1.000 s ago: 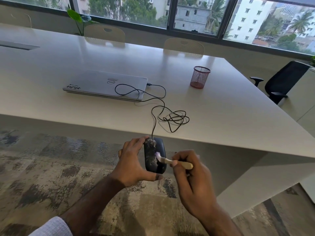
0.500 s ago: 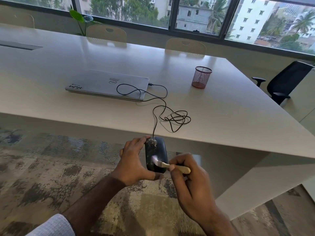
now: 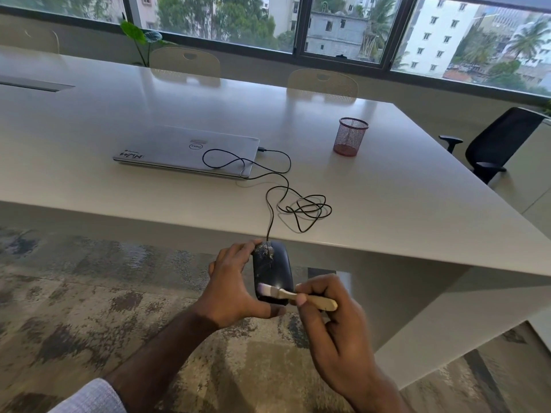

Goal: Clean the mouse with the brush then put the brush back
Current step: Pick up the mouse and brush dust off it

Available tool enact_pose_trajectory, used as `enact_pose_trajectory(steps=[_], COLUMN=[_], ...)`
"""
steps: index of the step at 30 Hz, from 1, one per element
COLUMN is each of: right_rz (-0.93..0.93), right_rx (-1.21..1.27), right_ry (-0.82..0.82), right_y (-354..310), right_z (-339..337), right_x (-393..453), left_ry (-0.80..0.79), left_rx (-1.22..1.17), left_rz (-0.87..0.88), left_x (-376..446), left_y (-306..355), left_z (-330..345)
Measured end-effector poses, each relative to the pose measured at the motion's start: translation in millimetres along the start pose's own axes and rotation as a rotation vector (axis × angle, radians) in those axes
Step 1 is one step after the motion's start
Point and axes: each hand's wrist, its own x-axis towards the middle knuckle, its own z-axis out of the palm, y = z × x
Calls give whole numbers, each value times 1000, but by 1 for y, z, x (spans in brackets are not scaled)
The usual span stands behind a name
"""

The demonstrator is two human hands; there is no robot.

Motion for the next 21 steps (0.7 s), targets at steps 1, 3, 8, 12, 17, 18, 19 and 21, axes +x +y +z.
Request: enact_pose_trajectory(steps=[1, 3, 8, 12, 17, 18, 19, 21], right_rz=[-11, -19, 6, -9, 21, 19, 12, -5], right_rx=[0, -15, -85, -38, -101, -127, -155, -182], right_ry=[33, 68, -97, -38, 11, -30, -74, -139], right_y=[0, 0, 1, -1, 1, 1, 0, -4], right_z=[-2, -5, 3, 4, 2, 3, 4, 7], right_x=[0, 1, 2, 4, 11, 12, 12, 12], left_ry=[0, 0, -5, 1, 5, 0, -5, -7], left_rx=[-1, 5, 3, -2, 28, 29, 32, 42], left_rz=[-1, -1, 3, 9, -5, -7, -3, 16], left_x=[0, -1, -1, -1, -1, -1, 0, 0], left_y=[0, 0, 1, 0, -5, -5, -4, -4], left_z=[0, 0, 1, 3, 3, 4, 4, 5])
